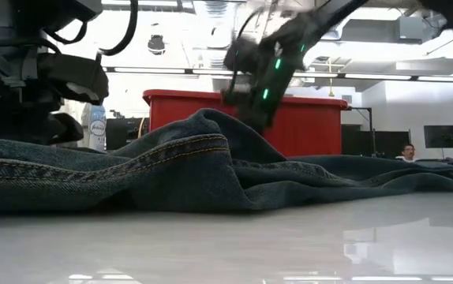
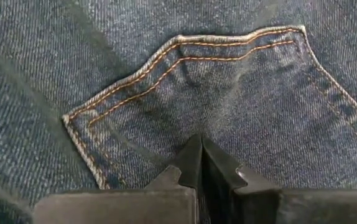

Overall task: Fold Laundry from Bin
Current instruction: Fold the blue jeans

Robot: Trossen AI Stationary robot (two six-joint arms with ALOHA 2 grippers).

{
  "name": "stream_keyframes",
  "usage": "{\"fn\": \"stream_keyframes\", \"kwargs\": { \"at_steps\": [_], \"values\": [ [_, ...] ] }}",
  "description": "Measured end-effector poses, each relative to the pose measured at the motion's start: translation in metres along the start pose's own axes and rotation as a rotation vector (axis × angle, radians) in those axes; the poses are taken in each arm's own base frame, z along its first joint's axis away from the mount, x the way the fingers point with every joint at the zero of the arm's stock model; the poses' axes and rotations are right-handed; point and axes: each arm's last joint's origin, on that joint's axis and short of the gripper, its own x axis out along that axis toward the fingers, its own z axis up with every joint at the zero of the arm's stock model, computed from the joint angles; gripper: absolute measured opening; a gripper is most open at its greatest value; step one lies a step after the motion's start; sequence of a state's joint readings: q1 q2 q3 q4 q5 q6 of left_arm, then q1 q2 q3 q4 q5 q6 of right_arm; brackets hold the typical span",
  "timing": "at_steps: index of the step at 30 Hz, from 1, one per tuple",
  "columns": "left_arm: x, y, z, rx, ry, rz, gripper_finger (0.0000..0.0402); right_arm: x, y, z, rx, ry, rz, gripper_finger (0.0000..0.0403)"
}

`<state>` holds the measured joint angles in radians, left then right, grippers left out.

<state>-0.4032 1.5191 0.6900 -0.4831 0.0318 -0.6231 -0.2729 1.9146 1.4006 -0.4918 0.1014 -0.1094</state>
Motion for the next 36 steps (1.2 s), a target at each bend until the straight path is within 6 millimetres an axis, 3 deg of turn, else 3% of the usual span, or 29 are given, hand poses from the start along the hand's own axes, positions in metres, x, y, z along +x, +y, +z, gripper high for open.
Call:
{"fn": "stream_keyframes", "kwargs": {
  "at_steps": [6, 9, 12, 20, 24, 28, 36],
  "values": [
    [-0.009, -0.001, 0.016, 0.026, -0.025, 0.012, 0.0, -0.064, 0.002, -0.003, -0.086, 0.007, 0.084, 0.0017],
    [-0.019, -0.005, 0.031, 0.046, -0.092, 0.028, 0.0, -0.078, 0.006, -0.015, -0.11, 0.068, 0.098, 0.0017],
    [-0.031, -0.013, 0.044, 0.104, -0.146, -0.013, 0.0, -0.063, 0.01, -0.042, -0.102, 0.196, 0.103, 0.0017],
    [-0.033, -0.028, 0.036, 0.182, 0.002, -0.291, 0.0, -0.031, 0.017, -0.096, -0.089, 0.364, 0.11, 0.0017],
    [-0.033, -0.032, 0.034, 0.189, 0.022, -0.327, 0.0, -0.02, 0.016, -0.117, -0.08, 0.402, 0.093, 0.0017],
    [-0.028, -0.029, 0.029, 0.171, 0.019, -0.287, 0.0, -0.015, 0.005, -0.128, 0.001, 0.425, -0.015, 0.0017],
    [0.009, -0.012, 0.008, 0.03, 0.177, -0.174, 0.0, -0.014, -0.015, -0.134, 0.143, 0.45, -0.13, 0.0017]
  ]
}}
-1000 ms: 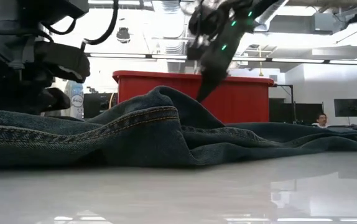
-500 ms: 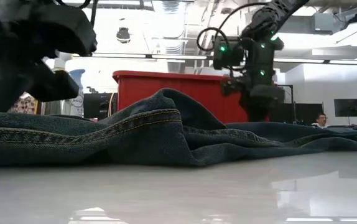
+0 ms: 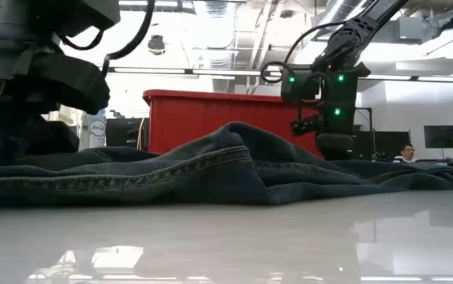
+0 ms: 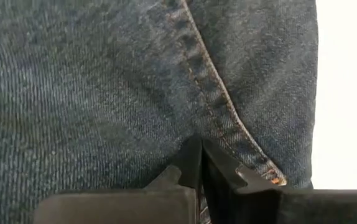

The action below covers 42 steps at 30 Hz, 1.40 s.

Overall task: Fold Laundry from Bin
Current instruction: Fold the blue jeans

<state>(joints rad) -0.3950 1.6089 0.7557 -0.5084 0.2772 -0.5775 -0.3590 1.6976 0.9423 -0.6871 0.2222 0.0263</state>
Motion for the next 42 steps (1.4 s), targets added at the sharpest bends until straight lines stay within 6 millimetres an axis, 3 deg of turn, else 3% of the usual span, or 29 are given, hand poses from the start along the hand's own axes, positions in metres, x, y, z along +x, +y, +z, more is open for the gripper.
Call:
{"fn": "stream_keyframes", "kwargs": {
  "at_steps": [6, 13, 22, 30, 35, 38, 42],
  "values": [
    [0.0, 0.006, 0.001, -0.087, -0.03, 0.078, 0.0, 0.001, -0.002, -0.004, 0.051, 0.039, -0.036, 0.0017],
    [-0.019, 0.033, -0.003, -0.278, -0.099, 0.36, 0.0, 0.001, -0.005, -0.008, 0.085, 0.082, -0.079, 0.0017],
    [-0.039, 0.058, -0.03, -0.5, -0.01, 0.657, 0.0, -0.01, 0.007, -0.009, 0.077, 0.038, -0.017, 0.0017],
    [-0.068, 0.05, -0.033, -0.641, -0.226, 0.518, 0.0, -0.06, -0.001, -0.013, 0.113, -0.152, 0.085, 0.0026],
    [-0.098, 0.038, -0.02, -0.638, -0.612, 0.301, 0.0, -0.096, -0.01, -0.029, 0.183, -0.266, 0.12, 0.0048],
    [-0.121, 0.033, -0.009, -0.582, -0.875, 0.223, 0.0002, -0.105, -0.013, -0.047, 0.155, -0.19, 0.119, 0.0067],
    [-0.145, 0.035, 0.007, -0.378, -1.041, 0.157, 0.0027, -0.107, -0.014, -0.073, 0.127, 0.042, 0.088, 0.0113]
  ]
}}
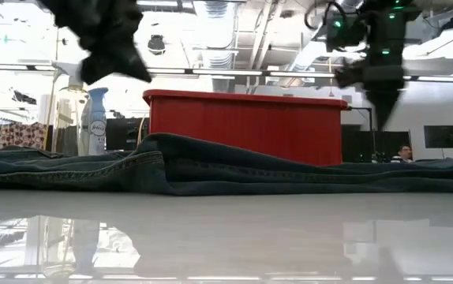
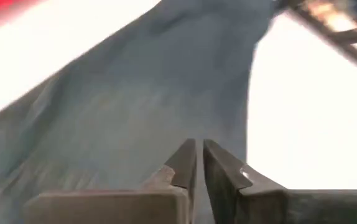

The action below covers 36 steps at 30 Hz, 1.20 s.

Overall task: Fold Laundry from Bin
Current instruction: Fold the blue jeans

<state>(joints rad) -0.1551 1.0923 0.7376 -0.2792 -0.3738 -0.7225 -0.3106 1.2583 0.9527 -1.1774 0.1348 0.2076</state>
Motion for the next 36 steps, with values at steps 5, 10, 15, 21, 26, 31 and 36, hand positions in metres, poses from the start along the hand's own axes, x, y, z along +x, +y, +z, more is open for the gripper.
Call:
{"fn": "stream_keyframes", "kwargs": {
  "at_steps": [5, 10, 15, 21, 26, 31, 36],
  "values": [
    [0.011, 0.006, 0.028, 0.101, -0.106, -0.136, 0.0082, -0.001, 0.0, -0.018, 0.005, 0.181, -0.082, 0.0201],
    [0.029, 0.026, 0.04, 0.052, -0.098, -0.097, 0.0133, -0.002, 0.007, -0.023, -0.043, 0.2, -0.082, 0.0253],
    [0.046, 0.039, 0.041, 0.017, -0.021, -0.112, 0.0154, 0.01, 0.018, -0.039, -0.189, 0.262, -0.097, 0.0253],
    [0.055, 0.039, 0.042, 0.012, -0.016, -0.177, 0.0158, 0.025, 0.025, -0.062, -0.274, 0.313, -0.113, 0.025],
    [0.055, 0.037, 0.045, -0.008, -0.044, -0.192, 0.0158, 0.026, 0.031, -0.065, -0.298, 0.311, -0.121, 0.025],
    [0.055, 0.037, 0.045, -0.016, -0.044, -0.186, 0.0158, 0.028, 0.036, -0.064, -0.32, 0.314, -0.126, 0.025],
    [0.055, 0.037, 0.045, -0.048, -0.044, -0.18, 0.0158, 0.031, 0.042, -0.064, -0.321, 0.312, -0.132, 0.025]
  ]
}}
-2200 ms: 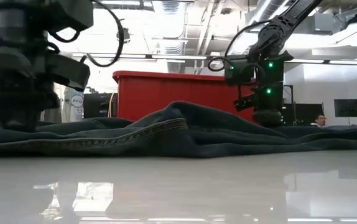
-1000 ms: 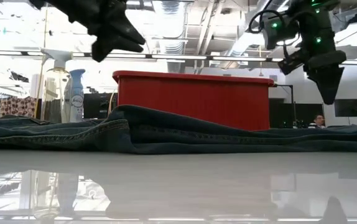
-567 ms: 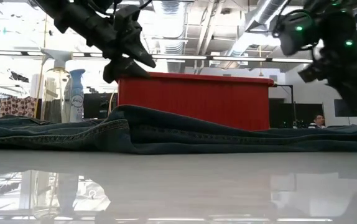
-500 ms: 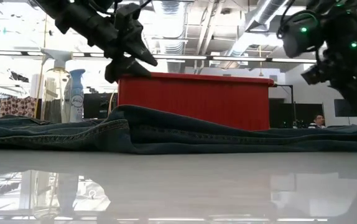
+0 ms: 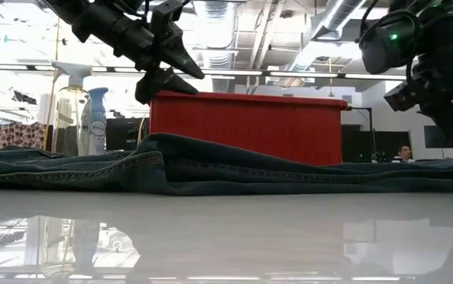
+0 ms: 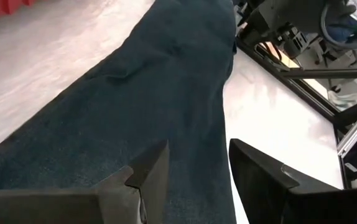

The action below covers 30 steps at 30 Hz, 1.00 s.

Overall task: Fold Laundry from Bin
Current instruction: Fold the blue jeans

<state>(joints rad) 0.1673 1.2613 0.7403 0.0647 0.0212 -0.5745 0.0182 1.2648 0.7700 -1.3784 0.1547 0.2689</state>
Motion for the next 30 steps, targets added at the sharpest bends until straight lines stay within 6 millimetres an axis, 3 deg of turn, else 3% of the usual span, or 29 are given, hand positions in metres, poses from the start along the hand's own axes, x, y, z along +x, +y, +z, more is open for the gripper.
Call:
{"fn": "stream_keyframes", "kwargs": {
  "at_steps": [14, 17, 23, 27, 30],
  "values": [
    [0.0, 0.0, 0.0, -0.017, 0.005, 0.004, 0.0158, 0.011, 0.007, -0.001, 0.078, 0.006, -0.062, 0.0232],
    [0.0, 0.0, 0.0, -0.017, 0.005, 0.004, 0.0158, 0.014, 0.006, 0.002, 0.11, 0.027, -0.125, 0.019],
    [0.0, 0.0, -0.001, -0.022, 0.006, 0.005, 0.0158, 0.018, 0.004, 0.015, 0.117, 0.054, -0.144, 0.0026],
    [0.0, 0.0, -0.001, -0.041, 0.008, 0.001, 0.0158, 0.009, 0.004, 0.023, 0.138, 0.009, -0.17, 0.0026],
    [0.0, 0.0, 0.0, -0.084, 0.001, -0.006, 0.0158, -0.01, -0.001, 0.026, 0.296, -0.056, -0.134, 0.0029]
  ]
}}
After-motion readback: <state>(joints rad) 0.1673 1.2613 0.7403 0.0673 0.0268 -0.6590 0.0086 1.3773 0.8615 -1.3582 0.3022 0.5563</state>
